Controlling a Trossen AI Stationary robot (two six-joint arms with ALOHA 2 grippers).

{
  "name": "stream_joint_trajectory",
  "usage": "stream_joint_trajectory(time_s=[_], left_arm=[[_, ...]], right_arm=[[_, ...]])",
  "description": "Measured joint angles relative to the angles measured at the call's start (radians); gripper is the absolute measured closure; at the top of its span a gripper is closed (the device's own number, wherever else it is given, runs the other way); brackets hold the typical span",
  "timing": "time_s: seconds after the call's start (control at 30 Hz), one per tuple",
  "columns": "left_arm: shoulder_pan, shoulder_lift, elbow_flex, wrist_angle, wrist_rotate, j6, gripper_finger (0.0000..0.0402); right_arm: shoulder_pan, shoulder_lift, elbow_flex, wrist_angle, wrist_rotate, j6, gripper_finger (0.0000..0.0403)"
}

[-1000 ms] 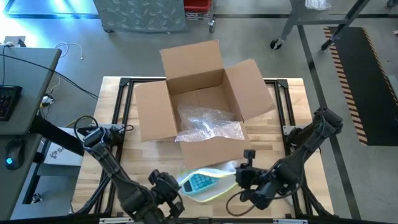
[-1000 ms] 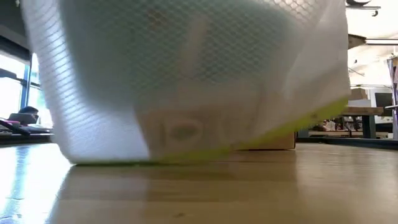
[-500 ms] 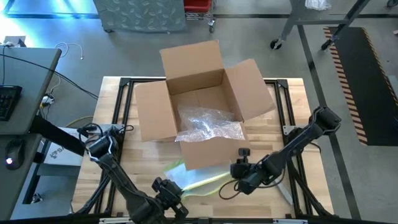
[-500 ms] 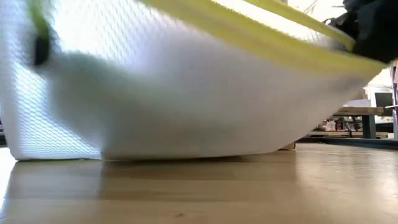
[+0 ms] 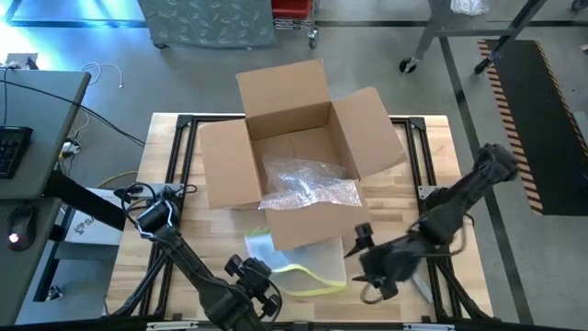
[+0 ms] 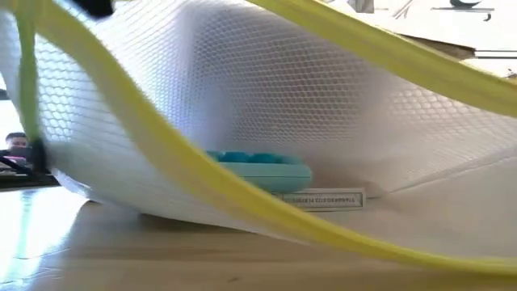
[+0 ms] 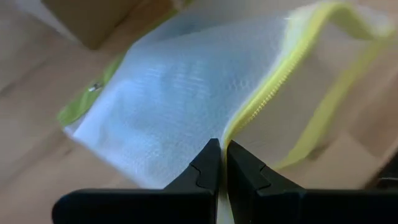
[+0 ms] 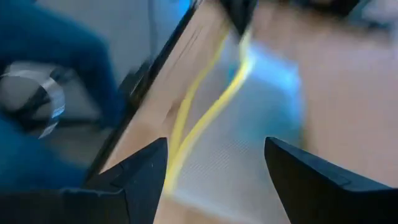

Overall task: Unpack boxes
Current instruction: Remove the bubble wrap from the cardboard box

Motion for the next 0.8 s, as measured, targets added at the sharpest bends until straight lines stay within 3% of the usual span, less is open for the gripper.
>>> stream_joint_trajectory(time_s=[0.2, 0.4, 0.5, 0.6, 0.7, 0.8], left_arm=[[0.008, -0.004, -0.057, -0.105, 0.086, -0.011, 0.0402], [0.018, -0.062, -0.244, 0.045, 0.248, 0.003, 0.0402], [0.019, -0.125, -0.37, 0.167, 0.272, -0.001, 0.0402], [0.017, -0.208, -0.502, 0.263, 0.266, -0.036, 0.0402], [0.004, -0.29, -0.632, 0.319, 0.211, -0.098, 0.0402], [-0.02, -0.36, -0.73, 0.385, 0.116, -0.155, 0.0402]], right_arm=[[-0.049, -0.054, 0.0, 0.031, 0.305, -0.126, 0.0149], [-0.22, -0.054, -0.028, -0.011, 0.323, -0.272, 0.0149], [-0.341, -0.062, -0.024, 0.056, 0.239, -0.401, 0.0149], [-0.487, -0.078, 0.001, 0.122, 0.027, -0.441, 0.0149], [-0.642, -0.069, 0.012, 0.174, -0.17, -0.39, 0.0149], [-0.748, -0.043, 0.013, 0.209, -0.276, -0.286, 0.0149]])
